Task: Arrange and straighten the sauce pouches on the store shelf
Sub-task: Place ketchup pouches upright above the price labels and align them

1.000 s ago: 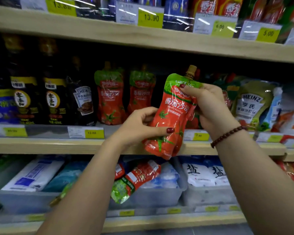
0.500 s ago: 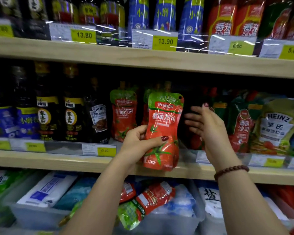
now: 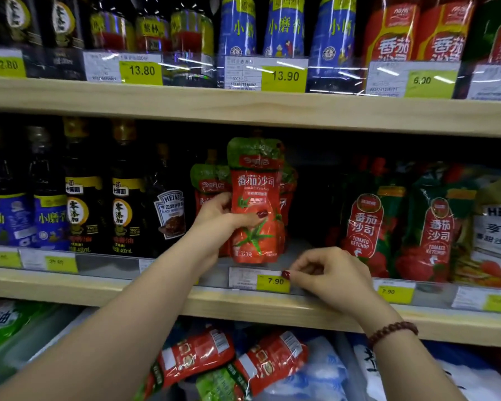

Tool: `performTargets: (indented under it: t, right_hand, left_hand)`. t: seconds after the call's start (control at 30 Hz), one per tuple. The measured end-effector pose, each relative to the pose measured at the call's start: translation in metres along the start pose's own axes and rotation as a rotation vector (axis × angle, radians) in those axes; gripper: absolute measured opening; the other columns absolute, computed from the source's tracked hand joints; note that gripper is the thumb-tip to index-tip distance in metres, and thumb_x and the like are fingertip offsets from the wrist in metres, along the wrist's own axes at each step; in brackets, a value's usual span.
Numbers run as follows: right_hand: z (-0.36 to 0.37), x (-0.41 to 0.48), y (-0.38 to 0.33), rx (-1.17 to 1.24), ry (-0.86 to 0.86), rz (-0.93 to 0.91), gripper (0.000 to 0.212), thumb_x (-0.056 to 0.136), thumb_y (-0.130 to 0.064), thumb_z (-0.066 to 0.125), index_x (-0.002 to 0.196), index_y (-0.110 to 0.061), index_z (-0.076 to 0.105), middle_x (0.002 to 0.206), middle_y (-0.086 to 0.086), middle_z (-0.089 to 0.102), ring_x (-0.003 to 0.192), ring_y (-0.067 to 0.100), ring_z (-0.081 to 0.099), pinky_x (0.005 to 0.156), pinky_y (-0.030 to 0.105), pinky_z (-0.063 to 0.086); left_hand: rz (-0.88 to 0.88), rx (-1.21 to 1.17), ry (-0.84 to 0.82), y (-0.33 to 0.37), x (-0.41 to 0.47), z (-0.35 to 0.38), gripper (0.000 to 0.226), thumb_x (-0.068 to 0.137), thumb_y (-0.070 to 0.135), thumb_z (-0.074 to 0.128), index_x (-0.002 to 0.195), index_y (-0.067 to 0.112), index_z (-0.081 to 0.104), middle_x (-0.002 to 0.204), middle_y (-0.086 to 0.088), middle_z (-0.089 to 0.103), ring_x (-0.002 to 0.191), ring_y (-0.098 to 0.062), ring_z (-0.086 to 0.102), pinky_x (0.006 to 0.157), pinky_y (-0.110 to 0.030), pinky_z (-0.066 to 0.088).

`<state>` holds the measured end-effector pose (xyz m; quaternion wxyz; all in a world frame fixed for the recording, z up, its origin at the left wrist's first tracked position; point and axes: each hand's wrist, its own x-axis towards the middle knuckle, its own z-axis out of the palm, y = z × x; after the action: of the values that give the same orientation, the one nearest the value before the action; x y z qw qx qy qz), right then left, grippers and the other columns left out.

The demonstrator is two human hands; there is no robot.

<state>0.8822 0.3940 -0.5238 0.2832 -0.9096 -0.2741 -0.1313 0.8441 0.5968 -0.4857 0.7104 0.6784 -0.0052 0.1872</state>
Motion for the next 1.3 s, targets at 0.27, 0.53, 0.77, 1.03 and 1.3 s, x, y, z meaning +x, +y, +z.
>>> performTargets:
  t: [0.27, 0.53, 0.77, 1.03, 1.3]
  right_hand:
    - [0.001, -0.001, -0.001, -0.01, 0.016, -0.001, 0.008, 0.067, -0.061, 0.064, 0.071, -0.056, 0.061, 0.066, -0.044, 0.056, 0.066, -0.015, 0.054, 0.051, 0.015, 0.032]
    - [0.004, 0.0, 0.002, -0.008, 0.028, 0.013, 0.012, 0.067, -0.06, 0.065, 0.068, -0.048, 0.065, 0.061, -0.036, 0.059, 0.064, -0.009, 0.056, 0.053, 0.018, 0.036]
    - [0.002, 0.002, 0.001, 0.003, 0.001, 0.025, 0.011, 0.067, -0.059, 0.066, 0.065, -0.048, 0.064, 0.061, -0.033, 0.061, 0.065, -0.008, 0.056, 0.054, 0.019, 0.037]
    - [0.002, 0.002, 0.001, 0.012, -0.003, 0.014, 0.012, 0.068, -0.059, 0.065, 0.064, -0.047, 0.064, 0.062, -0.031, 0.062, 0.067, -0.009, 0.056, 0.054, 0.019, 0.036]
    - [0.001, 0.002, 0.001, 0.014, -0.003, 0.0, 0.013, 0.068, -0.058, 0.066, 0.063, -0.046, 0.064, 0.062, -0.031, 0.062, 0.067, -0.009, 0.056, 0.054, 0.019, 0.036]
  left_hand:
    - [0.004, 0.068, -0.105, -0.02, 0.013, 0.007, 0.057, 0.066, -0.004, 0.076, 0.114, 0.02, 0.055, 0.106, -0.006, 0.069, 0.097, -0.02, 0.067, 0.078, -0.032, 0.054]
    - [-0.049, 0.208, -0.207, -0.028, 0.019, 0.009, 0.055, 0.066, -0.003, 0.077, 0.101, 0.033, 0.054, 0.098, 0.005, 0.069, 0.089, -0.007, 0.066, 0.071, -0.023, 0.052]
    - [-0.083, 0.479, -0.249, -0.025, 0.015, -0.006, 0.054, 0.065, 0.005, 0.081, 0.112, 0.019, 0.058, 0.101, -0.001, 0.069, 0.09, -0.011, 0.066, 0.064, -0.016, 0.052]
    - [-0.085, 0.516, -0.167, -0.032, 0.025, -0.005, 0.056, 0.061, 0.003, 0.082, 0.111, 0.016, 0.061, 0.098, -0.004, 0.071, 0.092, -0.017, 0.067, 0.084, -0.032, 0.053]
    - [-0.114, 0.486, -0.147, -0.034, 0.026, -0.005, 0.061, 0.061, 0.003, 0.083, 0.116, 0.016, 0.059, 0.101, -0.004, 0.069, 0.092, -0.014, 0.066, 0.076, -0.023, 0.052]
